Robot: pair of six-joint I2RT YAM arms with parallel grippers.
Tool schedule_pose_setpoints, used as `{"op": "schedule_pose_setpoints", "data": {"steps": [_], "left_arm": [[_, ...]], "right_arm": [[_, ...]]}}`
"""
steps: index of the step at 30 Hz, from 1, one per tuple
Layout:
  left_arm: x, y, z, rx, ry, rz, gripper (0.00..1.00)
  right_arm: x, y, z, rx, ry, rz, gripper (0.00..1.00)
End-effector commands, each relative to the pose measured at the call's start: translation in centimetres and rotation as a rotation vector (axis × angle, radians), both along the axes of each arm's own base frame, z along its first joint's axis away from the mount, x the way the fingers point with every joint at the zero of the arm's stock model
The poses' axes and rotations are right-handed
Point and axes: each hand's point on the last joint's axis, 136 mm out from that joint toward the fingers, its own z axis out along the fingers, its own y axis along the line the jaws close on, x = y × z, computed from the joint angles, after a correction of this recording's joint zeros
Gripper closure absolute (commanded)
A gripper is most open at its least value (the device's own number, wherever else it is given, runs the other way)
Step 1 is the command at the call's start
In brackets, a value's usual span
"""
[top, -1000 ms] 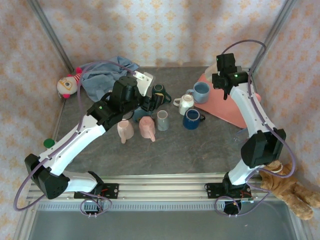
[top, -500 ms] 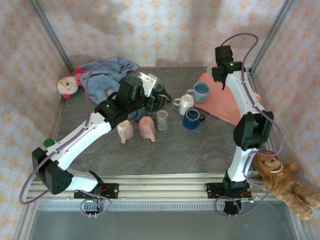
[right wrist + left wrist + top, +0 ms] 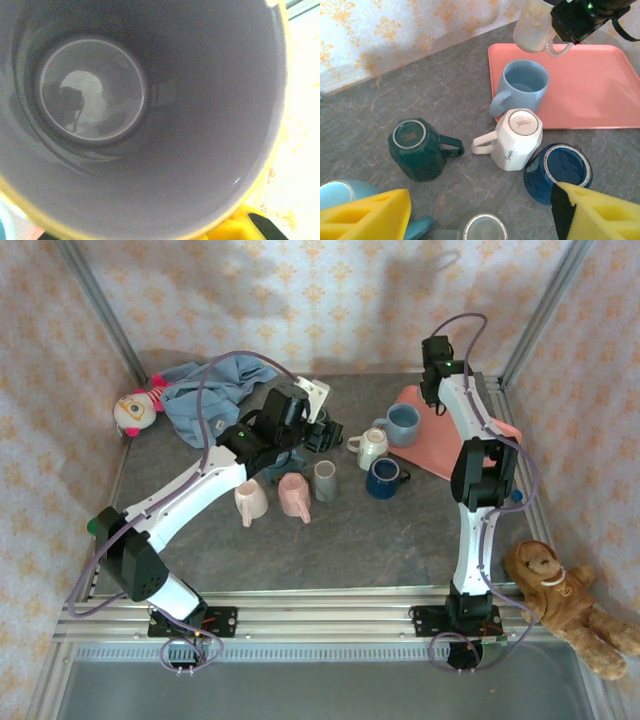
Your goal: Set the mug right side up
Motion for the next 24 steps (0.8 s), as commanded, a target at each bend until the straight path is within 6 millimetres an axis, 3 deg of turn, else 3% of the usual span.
{"op": "schedule_pose_setpoints", "data": {"steps": [1, 5, 14, 24], "left_arm": [[0.3, 0.9, 1.5, -0.021, -0.010, 0.054, 0.26], [0.3, 1.3, 1.6, -0.019, -0.021, 0.073, 0.26], [0.2, 0.7, 0.6, -0.017, -0.011, 0.042, 0.26], [0.3, 0.5, 0.8, -0.041, -0.003, 0.051, 0.25]], "right_arm": [[1.8, -2.8, 4.9, -0.098, -0.148, -0.036, 1.00], [2.2, -3.8, 3.5, -0.097, -0.138, -0.008, 1.00], [2.4, -3.5, 0.0, -0.083, -0.097, 0.148, 1.00], [3.0, -2.8, -1.2, -0.073, -0.104, 0.291, 1.00]]}}
